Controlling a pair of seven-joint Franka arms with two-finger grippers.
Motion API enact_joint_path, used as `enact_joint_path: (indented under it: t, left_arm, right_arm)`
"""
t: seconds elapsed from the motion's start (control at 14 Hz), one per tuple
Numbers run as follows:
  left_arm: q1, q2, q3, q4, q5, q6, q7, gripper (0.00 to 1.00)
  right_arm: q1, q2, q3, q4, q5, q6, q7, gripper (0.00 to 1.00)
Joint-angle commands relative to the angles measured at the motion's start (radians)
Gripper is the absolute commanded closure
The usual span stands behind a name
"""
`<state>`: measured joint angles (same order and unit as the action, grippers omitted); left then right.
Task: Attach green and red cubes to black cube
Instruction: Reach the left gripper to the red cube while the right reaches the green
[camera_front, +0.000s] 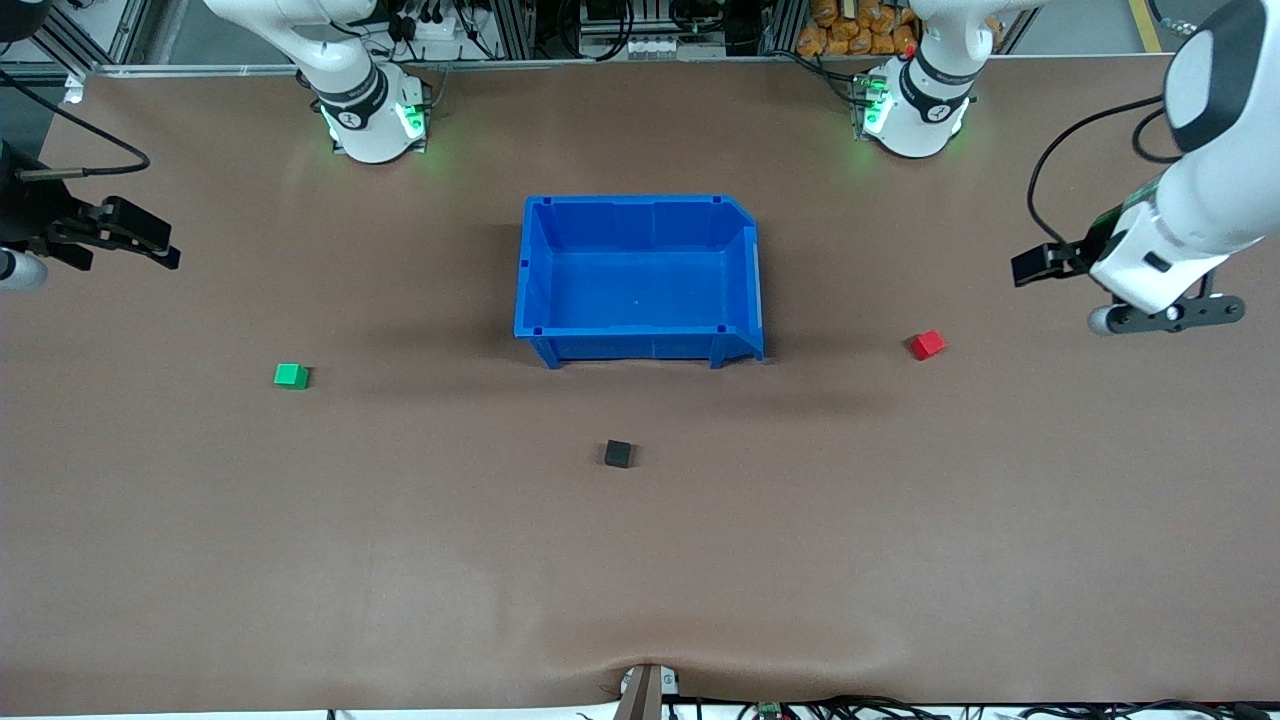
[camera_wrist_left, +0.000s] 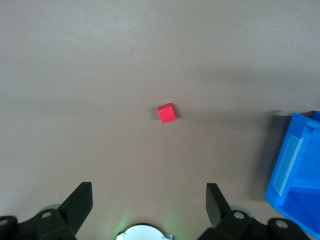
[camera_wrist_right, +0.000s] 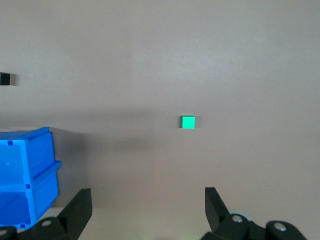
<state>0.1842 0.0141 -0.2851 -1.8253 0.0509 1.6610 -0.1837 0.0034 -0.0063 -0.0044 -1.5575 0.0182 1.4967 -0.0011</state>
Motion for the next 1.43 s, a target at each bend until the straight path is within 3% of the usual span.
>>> enact_joint_path:
  t: [0.0, 0.36, 0.5, 0.93, 1.07, 1.36]
  left_arm:
    - [0.023, -0.034, -0.002, -0.141, -0.014, 0.136, -0.006, 0.00]
    - [0.044, 0.006, -0.003, -0.357, -0.016, 0.463, -0.028, 0.00]
    - [0.044, 0.044, -0.003, -0.426, -0.017, 0.601, -0.138, 0.00]
    - [0.040, 0.213, -0.008, -0.446, -0.016, 0.765, -0.393, 0.00]
    - [0.041, 0.221, -0.006, -0.503, -0.014, 0.853, -0.410, 0.00]
    - [0.044, 0.251, -0.005, -0.548, -0.014, 0.918, -0.415, 0.00]
  right_arm:
    - [0.001, -0.004, -0.005, 0.002, 0.002, 0.003, -0.002, 0.00]
    - [0.020, 0.000, 0.000, 0.002, 0.002, 0.030, 0.000, 0.00]
    - [0.035, 0.003, 0.000, 0.001, 0.002, 0.030, 0.000, 0.00]
    - [0.004, 0.041, -0.006, -0.006, -0.012, 0.033, 0.000, 0.00]
    - [-0.023, 0.064, -0.006, -0.021, -0.012, 0.051, -0.004, 0.00]
    - [-0.043, 0.083, -0.006, -0.174, -0.015, 0.201, -0.002, 0.00]
